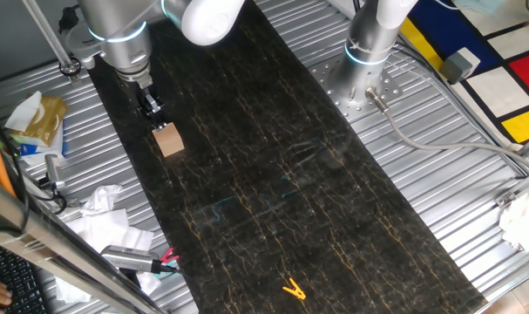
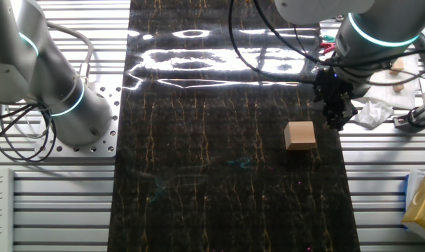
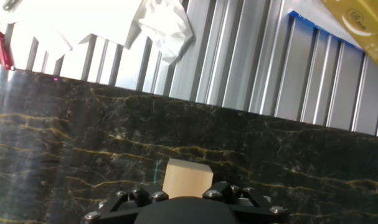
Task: Hold a small block with the gripper and sweep it from left to right on the table
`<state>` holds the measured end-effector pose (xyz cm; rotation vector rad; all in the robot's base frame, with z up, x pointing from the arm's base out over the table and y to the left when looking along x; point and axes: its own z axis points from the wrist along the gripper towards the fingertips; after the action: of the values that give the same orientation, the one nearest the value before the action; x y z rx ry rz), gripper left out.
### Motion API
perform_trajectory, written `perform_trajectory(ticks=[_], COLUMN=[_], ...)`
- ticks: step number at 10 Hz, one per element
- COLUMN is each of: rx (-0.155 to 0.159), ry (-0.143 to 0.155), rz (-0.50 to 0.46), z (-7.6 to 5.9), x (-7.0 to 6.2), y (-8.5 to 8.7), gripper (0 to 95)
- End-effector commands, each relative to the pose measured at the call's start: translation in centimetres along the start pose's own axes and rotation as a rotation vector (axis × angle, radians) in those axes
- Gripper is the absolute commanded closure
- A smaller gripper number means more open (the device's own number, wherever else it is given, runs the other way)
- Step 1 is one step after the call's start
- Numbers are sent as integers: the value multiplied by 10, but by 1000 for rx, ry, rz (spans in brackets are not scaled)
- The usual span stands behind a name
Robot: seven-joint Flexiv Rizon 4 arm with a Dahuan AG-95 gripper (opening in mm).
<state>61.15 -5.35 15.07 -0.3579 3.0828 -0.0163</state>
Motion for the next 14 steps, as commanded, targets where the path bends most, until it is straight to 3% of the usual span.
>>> perform_trajectory(ticks=[1,5,14], rx=[1,-8,-7], ry=[0,2,1], rz=[-1,59,79], z=[0,-1,-1], x=[1,0,0], y=[-1,-2,-3], gripper=[380,380,380])
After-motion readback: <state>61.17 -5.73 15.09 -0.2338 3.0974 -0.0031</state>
